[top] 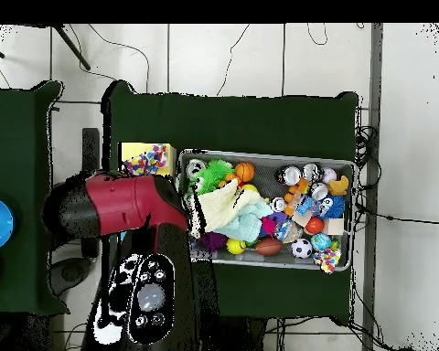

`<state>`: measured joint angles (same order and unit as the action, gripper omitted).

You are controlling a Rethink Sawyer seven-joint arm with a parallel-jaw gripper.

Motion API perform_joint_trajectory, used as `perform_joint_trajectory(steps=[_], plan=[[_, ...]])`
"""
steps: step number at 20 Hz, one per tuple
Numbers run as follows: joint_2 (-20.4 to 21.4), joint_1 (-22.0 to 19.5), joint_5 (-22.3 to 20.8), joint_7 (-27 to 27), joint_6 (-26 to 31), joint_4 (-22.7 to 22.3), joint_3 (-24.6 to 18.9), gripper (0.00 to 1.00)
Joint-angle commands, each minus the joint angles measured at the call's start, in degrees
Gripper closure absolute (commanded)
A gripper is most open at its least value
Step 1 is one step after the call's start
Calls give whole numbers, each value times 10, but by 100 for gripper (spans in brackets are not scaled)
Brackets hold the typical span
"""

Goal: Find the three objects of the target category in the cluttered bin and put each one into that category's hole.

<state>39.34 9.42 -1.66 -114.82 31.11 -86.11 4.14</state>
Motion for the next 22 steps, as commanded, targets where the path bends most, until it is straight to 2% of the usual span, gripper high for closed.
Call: perform_joint_trajectory(steps=[1,5,10,16,22], plan=[[-15,-53,-32,39,21,-14,-55,100],[-29,-63,-38,39,16,-8,-60,100],[-51,-33,-30,-9,29,17,-47,100],[-39,-26,-10,-15,62,8,-56,100],[-52,-28,-10,-16,41,6,-60,100]])
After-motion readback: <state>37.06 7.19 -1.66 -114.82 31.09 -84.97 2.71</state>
